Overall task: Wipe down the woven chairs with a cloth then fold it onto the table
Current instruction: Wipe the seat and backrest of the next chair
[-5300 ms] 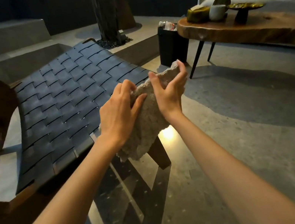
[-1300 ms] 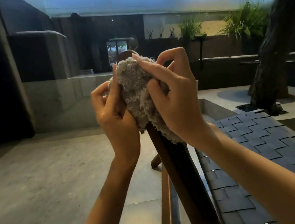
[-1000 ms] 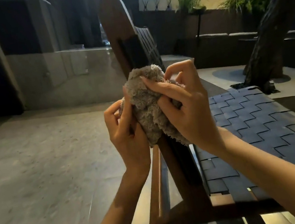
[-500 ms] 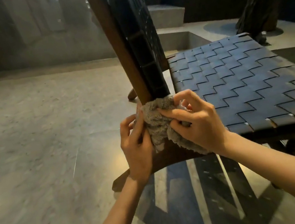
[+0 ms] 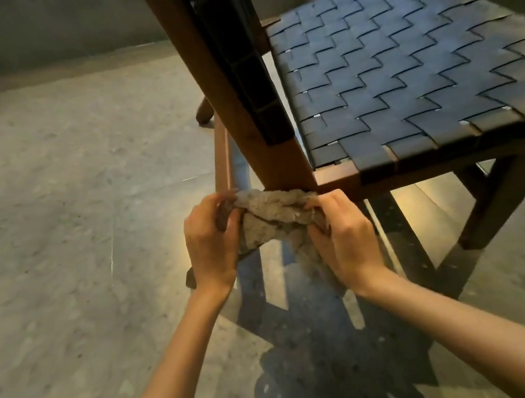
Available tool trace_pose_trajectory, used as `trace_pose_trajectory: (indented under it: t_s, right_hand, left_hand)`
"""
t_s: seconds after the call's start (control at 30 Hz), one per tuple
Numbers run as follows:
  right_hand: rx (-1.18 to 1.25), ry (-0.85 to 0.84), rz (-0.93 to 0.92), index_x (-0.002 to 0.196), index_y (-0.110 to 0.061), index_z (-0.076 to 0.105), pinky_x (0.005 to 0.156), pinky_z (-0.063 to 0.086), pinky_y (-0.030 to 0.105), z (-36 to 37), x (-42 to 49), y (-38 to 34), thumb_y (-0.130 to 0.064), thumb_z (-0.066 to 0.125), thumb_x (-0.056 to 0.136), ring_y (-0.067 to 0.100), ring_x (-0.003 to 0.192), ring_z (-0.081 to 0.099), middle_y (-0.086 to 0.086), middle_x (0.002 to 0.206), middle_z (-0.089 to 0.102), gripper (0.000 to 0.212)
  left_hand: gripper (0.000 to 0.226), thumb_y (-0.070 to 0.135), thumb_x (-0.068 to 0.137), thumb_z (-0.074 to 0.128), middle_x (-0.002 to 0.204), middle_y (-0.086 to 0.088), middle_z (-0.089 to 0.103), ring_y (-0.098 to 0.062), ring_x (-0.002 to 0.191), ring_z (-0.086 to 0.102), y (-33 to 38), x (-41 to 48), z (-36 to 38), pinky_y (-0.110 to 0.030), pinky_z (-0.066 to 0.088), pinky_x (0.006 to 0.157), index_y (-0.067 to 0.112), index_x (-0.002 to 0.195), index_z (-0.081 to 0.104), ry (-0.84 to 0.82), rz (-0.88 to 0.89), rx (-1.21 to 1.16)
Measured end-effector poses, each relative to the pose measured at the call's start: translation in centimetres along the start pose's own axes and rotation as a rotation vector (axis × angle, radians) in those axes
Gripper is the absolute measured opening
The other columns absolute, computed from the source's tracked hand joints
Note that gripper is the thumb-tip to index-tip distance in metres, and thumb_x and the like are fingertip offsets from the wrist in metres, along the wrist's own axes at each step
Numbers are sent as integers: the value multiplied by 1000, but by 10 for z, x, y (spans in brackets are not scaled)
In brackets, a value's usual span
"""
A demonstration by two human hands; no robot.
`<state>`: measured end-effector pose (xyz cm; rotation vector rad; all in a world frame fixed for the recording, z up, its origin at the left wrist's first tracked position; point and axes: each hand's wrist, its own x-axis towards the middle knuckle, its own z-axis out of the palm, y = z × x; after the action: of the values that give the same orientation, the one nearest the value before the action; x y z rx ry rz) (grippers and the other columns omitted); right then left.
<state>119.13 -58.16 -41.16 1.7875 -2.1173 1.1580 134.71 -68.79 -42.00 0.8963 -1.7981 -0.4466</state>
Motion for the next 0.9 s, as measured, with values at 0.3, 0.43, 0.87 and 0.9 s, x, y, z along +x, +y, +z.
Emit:
trace_pose_trajectory:
  t_s: [0.3, 0.43, 0.87, 0.9]
  right_hand:
    - [869, 468, 986, 118, -20, 45, 89, 47, 14, 64, -7, -51, -3, 62, 85, 12, 110, 55, 7, 124, 53, 41]
    - [1109, 394, 1032, 129, -5, 42, 92, 50, 19, 64, -3, -53, -6, 59, 91, 14, 110, 56, 10, 127, 55, 42]
    - [1017, 438, 826, 118, -33, 22, 77, 46, 6, 113, -9, -55, -12, 47, 99, -10, 99, 54, -7, 120, 43, 38]
    - [1015, 415, 821, 117, -34, 24, 75, 45, 5, 122, -13, -56, -14, 44, 100, -13, 96, 55, -9, 117, 45, 33]
  left_hand:
    - [21, 7, 88, 63, 104, -7, 54, -3, 90, 50, 18, -7, 21, -8, 47, 78, 5, 107, 69, 6, -123, -58]
    - [40, 26, 92, 55, 119, 1, 49, 4, 102, 50, 21, -12, 20, -6, 45, 83, 10, 129, 56, -142, -160, -161]
    - [40, 14, 94, 53, 107, -1, 47, 4, 91, 44, -30, -9, 24, -1, 36, 80, -3, 130, 49, -357, 36, -4]
    - [39, 12, 95, 52, 109, -1, 47, 0, 96, 45, -38, -14, 22, -3, 37, 83, -4, 131, 49, -363, 29, -2]
